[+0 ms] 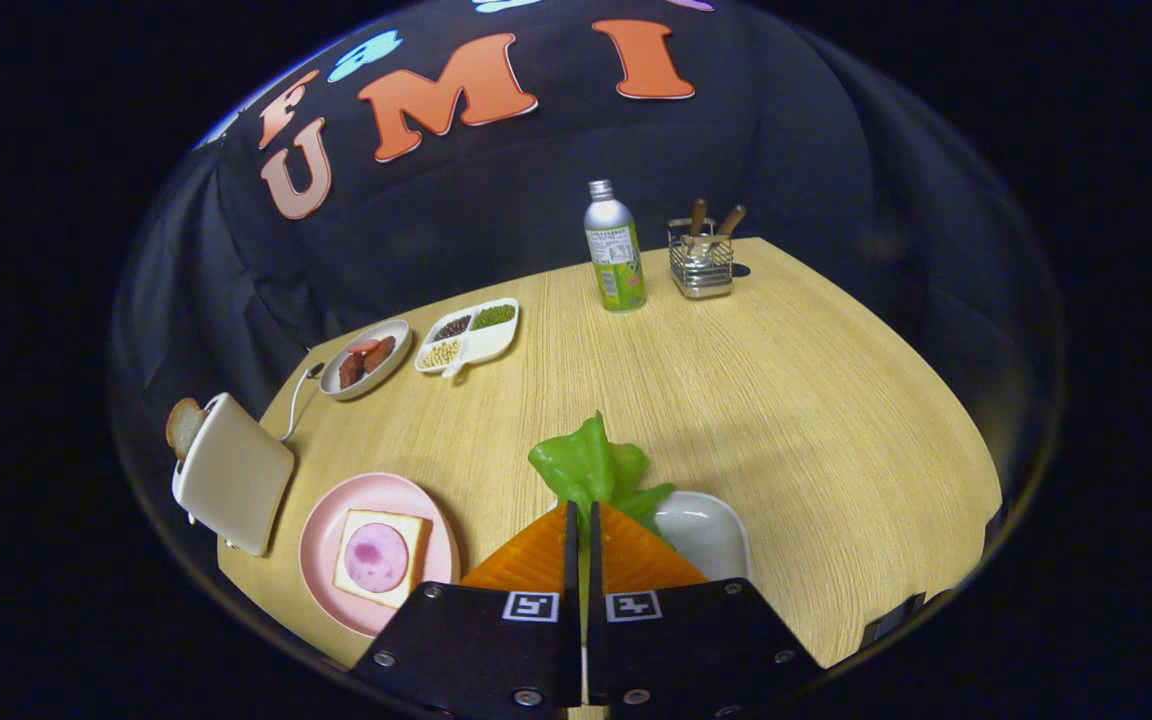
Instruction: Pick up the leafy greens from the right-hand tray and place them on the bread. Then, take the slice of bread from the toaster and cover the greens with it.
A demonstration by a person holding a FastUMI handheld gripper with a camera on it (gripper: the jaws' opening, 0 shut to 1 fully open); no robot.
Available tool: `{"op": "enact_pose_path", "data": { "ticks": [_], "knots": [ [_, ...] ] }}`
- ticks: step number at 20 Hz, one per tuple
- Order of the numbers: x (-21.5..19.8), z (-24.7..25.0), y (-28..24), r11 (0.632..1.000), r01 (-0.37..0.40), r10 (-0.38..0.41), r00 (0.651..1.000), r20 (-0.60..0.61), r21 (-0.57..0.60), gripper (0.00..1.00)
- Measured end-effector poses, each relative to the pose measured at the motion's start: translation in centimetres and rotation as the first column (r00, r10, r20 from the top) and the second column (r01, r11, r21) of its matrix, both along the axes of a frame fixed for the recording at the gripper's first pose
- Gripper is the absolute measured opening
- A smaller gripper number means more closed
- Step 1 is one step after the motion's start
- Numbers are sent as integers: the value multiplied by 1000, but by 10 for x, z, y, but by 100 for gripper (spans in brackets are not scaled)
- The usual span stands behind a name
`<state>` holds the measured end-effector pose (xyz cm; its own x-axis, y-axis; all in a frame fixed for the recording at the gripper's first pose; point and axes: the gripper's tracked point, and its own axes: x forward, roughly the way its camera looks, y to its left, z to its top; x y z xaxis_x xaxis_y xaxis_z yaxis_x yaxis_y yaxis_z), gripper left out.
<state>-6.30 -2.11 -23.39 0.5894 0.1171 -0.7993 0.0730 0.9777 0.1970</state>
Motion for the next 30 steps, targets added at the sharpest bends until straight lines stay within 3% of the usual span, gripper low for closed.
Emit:
{"op": "enact_pose_path", "data": {
  "ticks": [6,16,23,30],
  "knots": [
    [8,26,57,990,-135,131,988,84,35,3],
    [-4,13,139,943,-329,326,942,79,41,3],
    [-24,-15,175,917,-396,396,918,9,53,3],
    [-29,-18,195,912,-397,400,916,-17,101,7]
  ]
}}
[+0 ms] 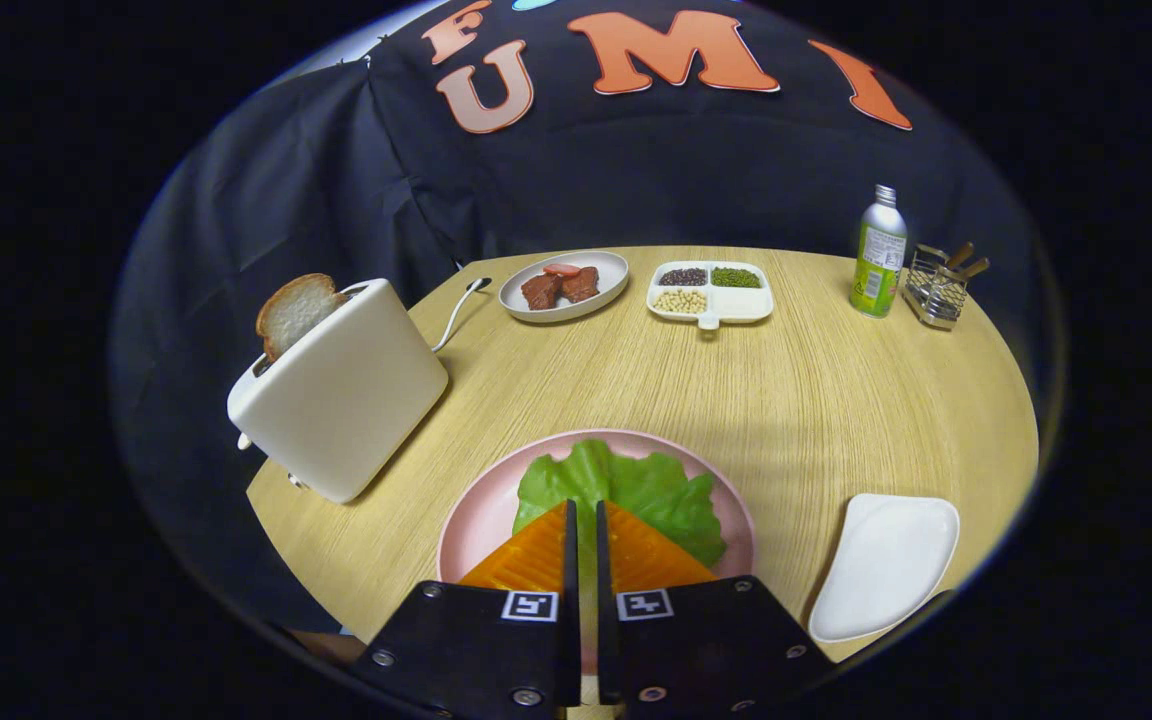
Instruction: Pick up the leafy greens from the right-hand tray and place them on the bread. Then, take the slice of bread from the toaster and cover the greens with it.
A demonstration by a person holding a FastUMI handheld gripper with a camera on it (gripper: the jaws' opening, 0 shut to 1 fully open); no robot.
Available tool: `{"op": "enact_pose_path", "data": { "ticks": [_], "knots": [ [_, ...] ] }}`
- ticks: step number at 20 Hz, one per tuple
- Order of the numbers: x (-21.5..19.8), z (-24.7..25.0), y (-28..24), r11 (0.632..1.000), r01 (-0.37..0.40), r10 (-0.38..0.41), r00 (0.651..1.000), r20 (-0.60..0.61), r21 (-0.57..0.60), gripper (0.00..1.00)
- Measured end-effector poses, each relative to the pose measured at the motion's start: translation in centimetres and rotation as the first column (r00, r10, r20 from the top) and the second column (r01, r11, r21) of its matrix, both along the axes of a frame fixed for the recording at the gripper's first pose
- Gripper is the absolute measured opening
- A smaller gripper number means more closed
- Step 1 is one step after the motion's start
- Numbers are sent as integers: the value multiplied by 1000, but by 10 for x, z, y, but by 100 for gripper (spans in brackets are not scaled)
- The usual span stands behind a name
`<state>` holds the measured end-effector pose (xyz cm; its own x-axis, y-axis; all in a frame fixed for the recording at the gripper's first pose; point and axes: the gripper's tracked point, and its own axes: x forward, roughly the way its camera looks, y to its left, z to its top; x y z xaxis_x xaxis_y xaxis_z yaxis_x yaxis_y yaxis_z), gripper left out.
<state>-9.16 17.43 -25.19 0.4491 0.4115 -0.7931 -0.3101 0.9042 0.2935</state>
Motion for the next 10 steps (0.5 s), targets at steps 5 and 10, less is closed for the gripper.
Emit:
{"op": "enact_pose_path", "data": {
  "ticks": [5,10],
  "knots": [
    [9,16,4,1000,12,-12,1000,8,27,27],
    [24,44,17,999,2,-3,1000,27,43,51]
  ]
}}
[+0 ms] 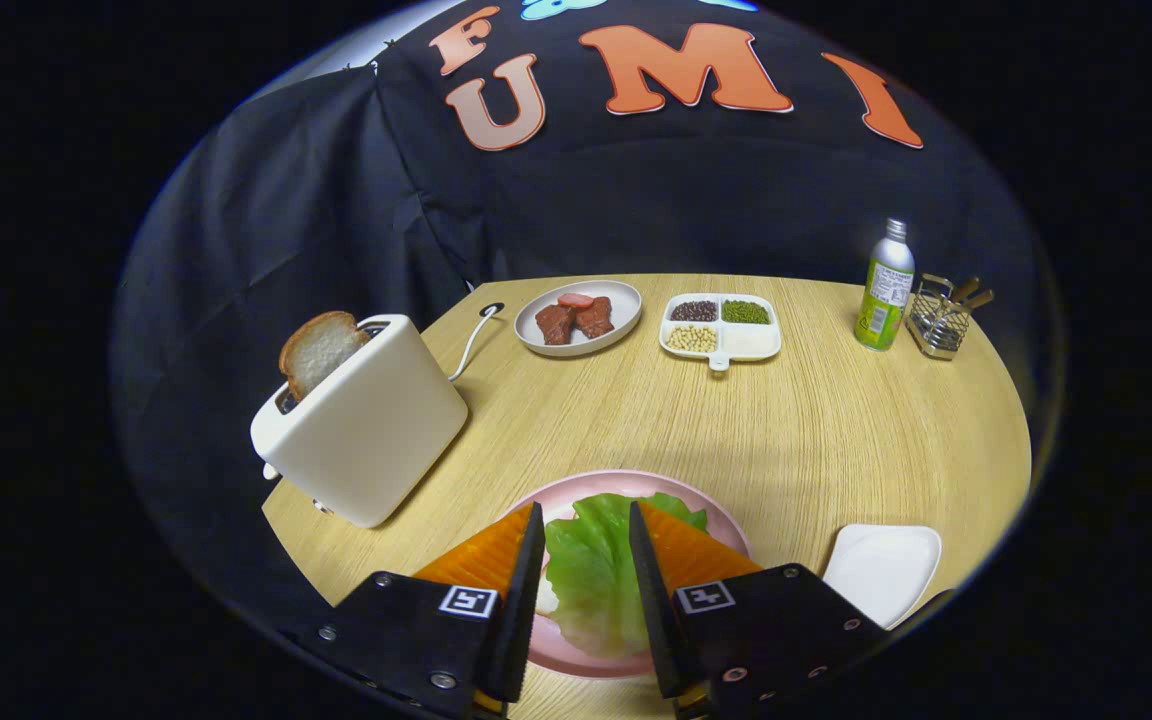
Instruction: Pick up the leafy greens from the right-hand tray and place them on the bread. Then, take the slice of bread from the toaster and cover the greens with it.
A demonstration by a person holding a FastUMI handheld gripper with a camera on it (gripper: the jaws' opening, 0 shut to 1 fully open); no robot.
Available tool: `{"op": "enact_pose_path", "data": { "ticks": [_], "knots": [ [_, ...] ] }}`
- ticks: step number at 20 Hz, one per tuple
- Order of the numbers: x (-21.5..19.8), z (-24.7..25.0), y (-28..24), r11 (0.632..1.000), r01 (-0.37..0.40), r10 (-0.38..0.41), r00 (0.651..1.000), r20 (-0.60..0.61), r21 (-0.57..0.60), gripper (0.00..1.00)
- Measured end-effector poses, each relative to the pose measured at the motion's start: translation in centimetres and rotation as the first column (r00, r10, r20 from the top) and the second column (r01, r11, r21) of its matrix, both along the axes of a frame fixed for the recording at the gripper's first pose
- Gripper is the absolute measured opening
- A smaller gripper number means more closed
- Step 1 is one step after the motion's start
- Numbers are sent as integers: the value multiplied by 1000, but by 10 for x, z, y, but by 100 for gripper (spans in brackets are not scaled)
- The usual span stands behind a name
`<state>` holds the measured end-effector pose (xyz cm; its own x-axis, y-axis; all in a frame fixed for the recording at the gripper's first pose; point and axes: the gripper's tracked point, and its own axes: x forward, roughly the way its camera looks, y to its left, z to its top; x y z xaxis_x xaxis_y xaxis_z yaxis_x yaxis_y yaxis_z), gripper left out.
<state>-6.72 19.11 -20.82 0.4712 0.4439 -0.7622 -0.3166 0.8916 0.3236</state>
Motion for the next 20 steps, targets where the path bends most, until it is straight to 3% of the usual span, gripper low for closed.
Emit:
{"op": "enact_pose_path", "data": {
  "ticks": [3,9,20],
  "knots": [
    [6,17,18,996,24,-20,999,-44,89,63],
    [29,41,32,984,72,-62,996,-68,164,74],
    [42,52,41,986,107,-100,993,-56,128,74]
  ]
}}
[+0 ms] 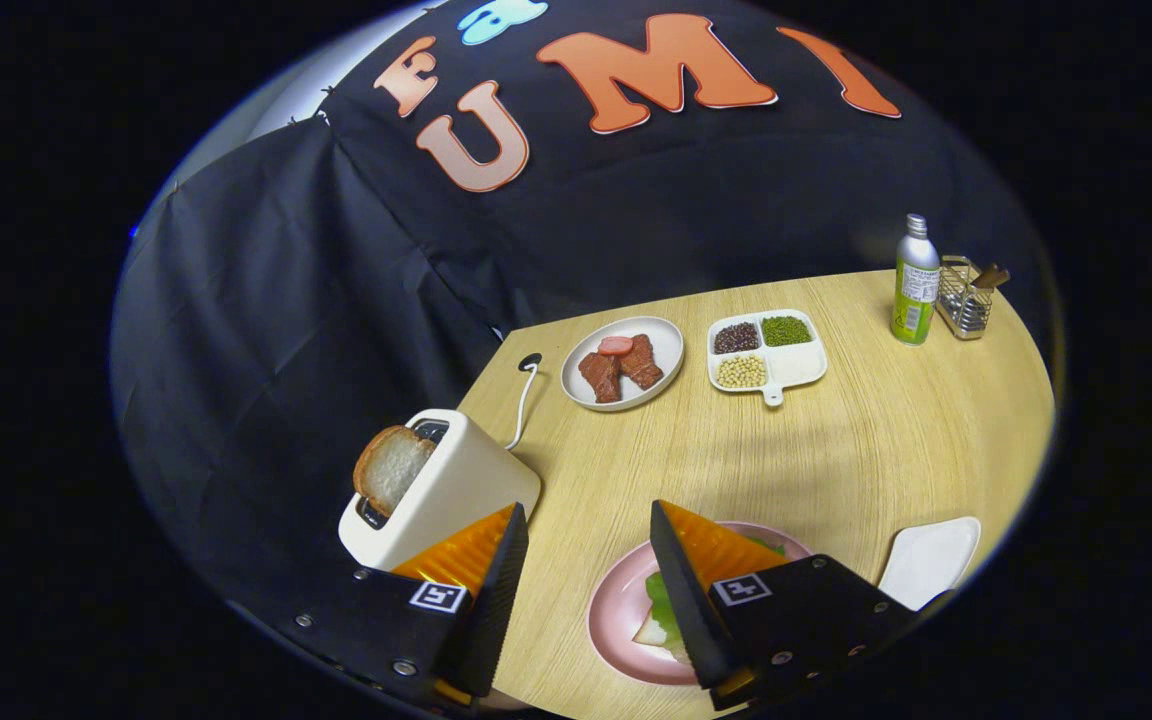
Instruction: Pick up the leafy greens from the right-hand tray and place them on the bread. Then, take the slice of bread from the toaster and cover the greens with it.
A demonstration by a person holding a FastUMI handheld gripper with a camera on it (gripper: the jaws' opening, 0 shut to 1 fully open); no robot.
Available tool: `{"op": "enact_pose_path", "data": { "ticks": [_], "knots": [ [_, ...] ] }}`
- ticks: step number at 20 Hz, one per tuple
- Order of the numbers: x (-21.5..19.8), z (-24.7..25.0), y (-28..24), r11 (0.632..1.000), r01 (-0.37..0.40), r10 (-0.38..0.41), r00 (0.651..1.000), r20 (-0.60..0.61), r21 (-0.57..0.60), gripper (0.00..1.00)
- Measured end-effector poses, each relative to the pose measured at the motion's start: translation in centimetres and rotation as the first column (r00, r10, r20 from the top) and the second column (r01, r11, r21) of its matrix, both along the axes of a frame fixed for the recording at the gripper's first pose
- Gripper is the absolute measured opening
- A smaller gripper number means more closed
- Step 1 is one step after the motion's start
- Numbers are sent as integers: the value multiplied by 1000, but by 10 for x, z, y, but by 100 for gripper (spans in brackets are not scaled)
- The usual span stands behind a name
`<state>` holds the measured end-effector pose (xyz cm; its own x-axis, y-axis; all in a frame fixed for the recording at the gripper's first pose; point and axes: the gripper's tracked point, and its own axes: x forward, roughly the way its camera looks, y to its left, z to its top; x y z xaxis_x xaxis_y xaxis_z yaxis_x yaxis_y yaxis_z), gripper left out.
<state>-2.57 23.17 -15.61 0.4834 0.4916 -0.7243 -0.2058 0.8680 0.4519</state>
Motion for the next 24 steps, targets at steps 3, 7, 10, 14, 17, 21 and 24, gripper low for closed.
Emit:
{"op": "enact_pose_path", "data": {
  "ticks": [3,7,10,14,17,21,24],
  "knots": [
    [-4,8,9,1000,-17,17,1000,7,-15,75],
    [-8,31,23,997,-61,63,997,45,-43,75],
    [-8,48,36,993,-97,102,992,77,-73,77],
    [-12,70,65,981,-175,182,980,85,-79,88],
    [-11,79,88,969,-232,239,968,75,-89,96],
    [-11,88,125,952,-297,300,953,40,-76,96],
    [-8,92,154,936,-342,345,938,21,-77,96]
  ]
}}
